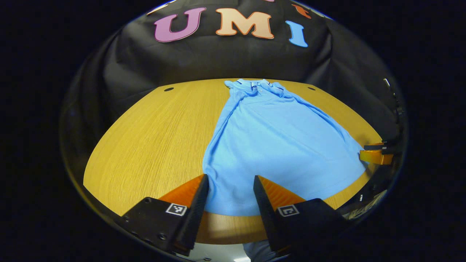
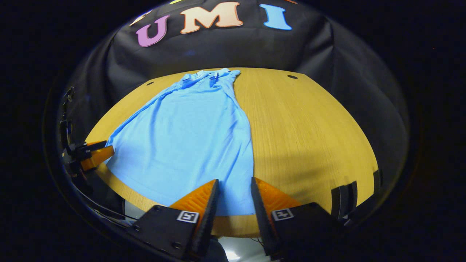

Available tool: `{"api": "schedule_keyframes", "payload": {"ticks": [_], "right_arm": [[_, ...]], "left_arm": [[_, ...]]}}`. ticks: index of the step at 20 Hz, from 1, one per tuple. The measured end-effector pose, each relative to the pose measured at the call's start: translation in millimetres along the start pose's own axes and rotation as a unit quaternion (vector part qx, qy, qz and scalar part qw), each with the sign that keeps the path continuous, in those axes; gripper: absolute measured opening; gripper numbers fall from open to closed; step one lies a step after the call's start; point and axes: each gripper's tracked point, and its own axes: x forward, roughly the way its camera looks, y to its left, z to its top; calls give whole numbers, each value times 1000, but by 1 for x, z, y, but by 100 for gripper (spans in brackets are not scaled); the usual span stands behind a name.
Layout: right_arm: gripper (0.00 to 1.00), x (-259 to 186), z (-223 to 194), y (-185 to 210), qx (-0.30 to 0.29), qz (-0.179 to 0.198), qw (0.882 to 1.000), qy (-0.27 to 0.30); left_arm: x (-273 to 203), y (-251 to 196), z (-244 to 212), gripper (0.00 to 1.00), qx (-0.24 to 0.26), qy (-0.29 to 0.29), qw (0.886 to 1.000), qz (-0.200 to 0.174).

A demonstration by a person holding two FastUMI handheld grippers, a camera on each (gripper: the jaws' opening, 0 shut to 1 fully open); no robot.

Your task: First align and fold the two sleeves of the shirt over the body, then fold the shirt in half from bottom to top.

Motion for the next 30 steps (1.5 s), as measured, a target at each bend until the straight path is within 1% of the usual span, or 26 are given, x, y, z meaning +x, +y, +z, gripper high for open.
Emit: {"api": "schedule_keyframes", "payload": {"ticks": [1,2,3,4,5,6,8,10,13,14,15,16,17,18,19,22,30], "right_arm": [[43,-1,0,4,2,3,1000,0],[17,0,0,4,5,-2,1000,3],[8,0,0,6,6,-1,1000,12],[4,0,-1,7,10,1,1000,22],[8,-5,0,8,24,4,999,27],[3,1,2,8,32,8,999,30],[2,1,4,10,41,12,999,33],[2,-2,15,13,49,17,998,26],[3,-7,40,16,47,23,999,12],[0,-8,50,17,49,23,999,5],[0,-11,64,18,56,26,998,-4],[3,-11,78,23,63,32,997,-15],[3,-10,90,25,64,35,997,-23],[0,-9,103,25,65,34,997,-32],[3,-6,117,26,67,34,996,-42],[3,3,155,28,83,36,994,-65],[2,42,250,22,105,29,988,-112]], "left_arm": [[-1,-5,0,59,-1,-2,1000,-2],[2,-9,1,49,-6,-3,1000,-7],[4,-15,2,32,-13,0,1000,-15],[2,-14,3,21,-21,2,1000,-10],[2,-14,3,0,-25,12,1000,-3],[3,-14,3,0,-27,22,999,2],[4,-13,4,0,-31,42,999,3],[4,-12,13,0,-40,52,998,-3],[1,-11,45,0,-61,36,997,-18],[2,-12,55,0,-68,34,997,-24],[3,-9,63,0,-71,34,997,-25],[5,-5,72,0,-73,31,997,-23],[7,-3,82,0,-78,25,996,-24],[11,-3,91,0,-84,23,996,-29],[16,-2,101,0,-89,20,995,-34],[30,0,127,0,-99,16,994,-47],[83,17,205,0,-96,-13,994,-60]]}}
